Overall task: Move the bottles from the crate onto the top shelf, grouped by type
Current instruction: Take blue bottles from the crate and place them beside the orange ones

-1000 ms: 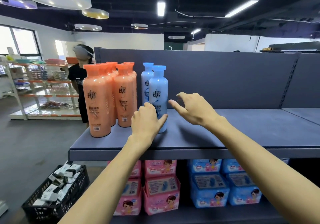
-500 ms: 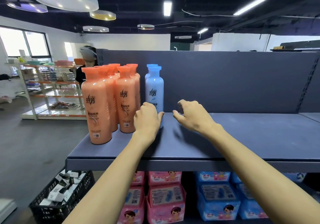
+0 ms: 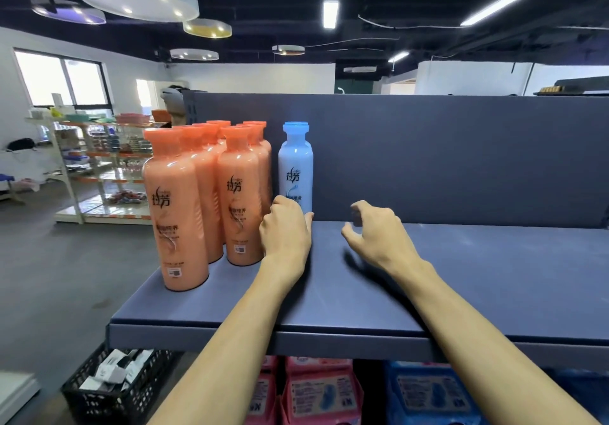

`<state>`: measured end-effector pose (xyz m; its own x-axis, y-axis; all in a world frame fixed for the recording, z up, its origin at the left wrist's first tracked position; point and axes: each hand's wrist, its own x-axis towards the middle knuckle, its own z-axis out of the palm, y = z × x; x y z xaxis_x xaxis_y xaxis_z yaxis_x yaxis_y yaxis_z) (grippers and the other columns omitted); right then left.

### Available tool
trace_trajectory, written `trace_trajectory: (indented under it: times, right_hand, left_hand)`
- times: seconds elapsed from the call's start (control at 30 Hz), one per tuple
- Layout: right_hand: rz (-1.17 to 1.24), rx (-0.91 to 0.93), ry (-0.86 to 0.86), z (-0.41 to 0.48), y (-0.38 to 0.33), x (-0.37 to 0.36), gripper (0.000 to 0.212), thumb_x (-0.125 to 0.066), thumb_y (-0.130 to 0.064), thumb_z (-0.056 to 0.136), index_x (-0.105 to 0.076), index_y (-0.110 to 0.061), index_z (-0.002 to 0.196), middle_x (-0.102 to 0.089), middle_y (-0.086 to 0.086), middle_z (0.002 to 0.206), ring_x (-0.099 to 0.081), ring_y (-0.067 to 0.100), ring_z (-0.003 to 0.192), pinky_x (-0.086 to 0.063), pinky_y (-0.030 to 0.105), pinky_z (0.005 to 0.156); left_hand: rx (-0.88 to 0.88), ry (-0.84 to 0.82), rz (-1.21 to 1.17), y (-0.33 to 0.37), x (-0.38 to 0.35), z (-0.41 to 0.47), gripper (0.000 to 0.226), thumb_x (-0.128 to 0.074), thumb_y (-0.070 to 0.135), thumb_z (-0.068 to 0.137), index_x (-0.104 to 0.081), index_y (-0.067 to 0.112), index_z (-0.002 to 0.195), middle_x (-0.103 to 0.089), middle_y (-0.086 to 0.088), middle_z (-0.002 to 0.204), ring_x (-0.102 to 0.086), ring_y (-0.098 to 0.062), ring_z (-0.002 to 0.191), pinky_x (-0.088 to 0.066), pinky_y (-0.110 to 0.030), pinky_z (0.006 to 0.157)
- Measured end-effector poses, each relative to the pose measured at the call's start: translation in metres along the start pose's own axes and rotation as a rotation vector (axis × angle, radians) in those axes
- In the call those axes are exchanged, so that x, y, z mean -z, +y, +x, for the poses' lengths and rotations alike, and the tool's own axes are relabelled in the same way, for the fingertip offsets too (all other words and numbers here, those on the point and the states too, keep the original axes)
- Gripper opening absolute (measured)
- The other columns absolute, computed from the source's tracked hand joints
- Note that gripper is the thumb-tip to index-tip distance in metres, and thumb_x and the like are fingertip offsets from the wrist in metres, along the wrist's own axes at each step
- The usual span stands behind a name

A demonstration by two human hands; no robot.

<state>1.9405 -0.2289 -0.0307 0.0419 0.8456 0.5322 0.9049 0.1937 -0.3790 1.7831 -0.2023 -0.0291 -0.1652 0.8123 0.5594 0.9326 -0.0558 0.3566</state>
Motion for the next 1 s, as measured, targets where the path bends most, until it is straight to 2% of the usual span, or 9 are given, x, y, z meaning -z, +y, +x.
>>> trace_trajectory:
  times: [0.17, 0.43, 0.6, 0.7, 0.77, 0.87, 1.0]
  right_hand:
    - [0.055, -0.029, 0.021, -0.002, 0.004, 0.001, 0.043, -0.056, -0.030, 0.092, -0.056, -0.009, 0.131, -0.071, 0.005, 0.111, -0.063, 0.028, 0.106, -0.052, 0.041, 0.092]
    - [0.079, -0.033, 0.024, -0.003, 0.007, -0.004, 0.044, -0.056, -0.028, 0.091, -0.057, -0.010, 0.131, -0.070, 0.005, 0.114, -0.064, 0.024, 0.107, -0.053, 0.041, 0.092]
    - [0.108, 0.001, 0.111, -0.008, 0.005, 0.004, 0.040, -0.060, -0.026, 0.091, -0.060, -0.010, 0.128, -0.072, 0.002, 0.113, -0.066, 0.021, 0.107, -0.051, 0.037, 0.093]
    - [0.062, 0.022, 0.113, -0.014, 0.004, 0.010, 0.041, -0.061, -0.025, 0.092, -0.060, -0.009, 0.129, -0.072, 0.003, 0.114, -0.066, 0.023, 0.107, -0.051, 0.037, 0.093]
    - [-0.028, 0.055, 0.084, -0.018, 0.001, 0.015, 0.044, -0.058, -0.023, 0.094, -0.056, -0.008, 0.134, -0.071, 0.008, 0.115, -0.066, 0.029, 0.104, -0.050, 0.040, 0.090]
    - [-0.148, 0.126, 0.089, -0.026, -0.007, 0.023, 0.047, -0.055, -0.025, 0.096, -0.051, -0.008, 0.140, -0.069, 0.010, 0.115, -0.065, 0.034, 0.096, -0.051, 0.041, 0.082]
    - [-0.194, 0.183, 0.105, -0.042, -0.007, 0.034, 0.050, -0.057, -0.032, 0.097, -0.052, -0.007, 0.140, -0.068, 0.010, 0.120, -0.066, 0.034, 0.097, -0.053, 0.043, 0.084]
  left_hand:
    - [0.005, 0.025, -0.025, -0.002, 0.000, -0.001, 0.045, -0.060, 0.044, 0.093, -0.047, 0.002, 0.107, -0.065, -0.014, 0.101, -0.067, -0.036, 0.093, -0.037, -0.033, 0.061]
    - [0.018, 0.028, -0.025, -0.001, 0.001, 0.000, 0.048, -0.062, 0.047, 0.090, -0.046, 0.004, 0.105, -0.065, -0.013, 0.101, -0.068, -0.035, 0.093, -0.049, -0.037, 0.067]
    - [0.013, -0.076, -0.009, -0.003, 0.010, -0.013, 0.047, -0.063, 0.043, 0.091, -0.049, 0.001, 0.108, -0.065, -0.014, 0.105, -0.067, -0.035, 0.099, -0.052, -0.037, 0.073]
    - [-0.036, -0.141, 0.048, -0.005, 0.015, -0.030, 0.040, -0.063, 0.035, 0.092, -0.053, 0.001, 0.110, -0.064, -0.014, 0.108, -0.066, -0.033, 0.101, -0.052, -0.035, 0.075]
    - [-0.087, -0.153, 0.079, -0.003, 0.023, -0.038, 0.034, -0.062, 0.031, 0.092, -0.056, 0.002, 0.108, -0.064, -0.013, 0.107, -0.065, -0.033, 0.100, -0.047, -0.033, 0.070]
    - [-0.174, -0.155, 0.116, 0.002, 0.043, -0.047, 0.030, -0.060, 0.033, 0.091, -0.058, 0.006, 0.105, -0.063, -0.011, 0.106, -0.063, -0.033, 0.099, -0.038, -0.032, 0.065]
    - [-0.287, -0.171, 0.223, 0.008, 0.066, -0.057, 0.029, -0.056, 0.034, 0.092, -0.058, 0.010, 0.107, -0.062, -0.010, 0.109, -0.062, -0.031, 0.097, -0.037, -0.032, 0.065]
